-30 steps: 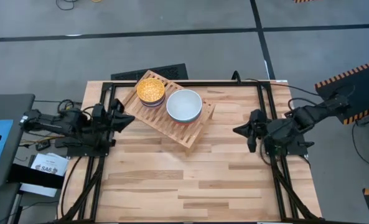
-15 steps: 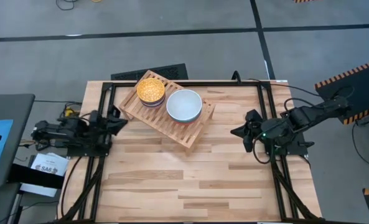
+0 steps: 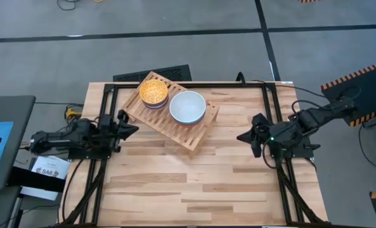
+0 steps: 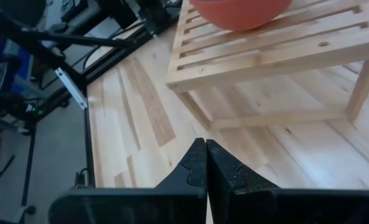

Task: Place and stack bowls onto a shelf
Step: Return to Home Position

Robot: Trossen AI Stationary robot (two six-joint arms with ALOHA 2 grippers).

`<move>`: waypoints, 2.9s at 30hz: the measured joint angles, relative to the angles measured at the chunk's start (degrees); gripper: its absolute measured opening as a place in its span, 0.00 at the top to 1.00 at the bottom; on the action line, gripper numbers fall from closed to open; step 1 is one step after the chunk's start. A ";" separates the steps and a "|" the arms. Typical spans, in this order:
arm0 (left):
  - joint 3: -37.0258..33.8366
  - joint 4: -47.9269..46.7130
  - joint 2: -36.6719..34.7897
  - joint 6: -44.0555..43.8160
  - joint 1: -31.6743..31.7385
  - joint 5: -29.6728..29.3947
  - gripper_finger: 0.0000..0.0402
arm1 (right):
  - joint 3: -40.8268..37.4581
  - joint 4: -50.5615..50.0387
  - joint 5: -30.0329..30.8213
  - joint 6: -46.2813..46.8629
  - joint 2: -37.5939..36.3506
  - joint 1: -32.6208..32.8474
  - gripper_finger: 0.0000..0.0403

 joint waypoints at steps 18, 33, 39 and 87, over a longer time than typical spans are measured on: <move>-0.11 -16.24 -0.04 -4.30 0.96 -4.70 1.00 | -5.81 -3.96 6.02 1.85 -6.05 14.14 0.96; -0.17 -18.30 0.09 -3.50 0.96 -4.55 1.00 | -23.80 15.09 0.17 -17.87 -25.90 6.43 0.96; -0.20 -18.31 0.09 -3.52 0.96 -4.57 1.00 | -30.31 16.83 -10.38 -21.95 -32.71 -4.40 0.96; -0.20 -18.31 0.17 -3.57 0.96 -4.57 1.00 | -53.51 41.46 -25.26 -33.47 -47.50 -16.19 0.88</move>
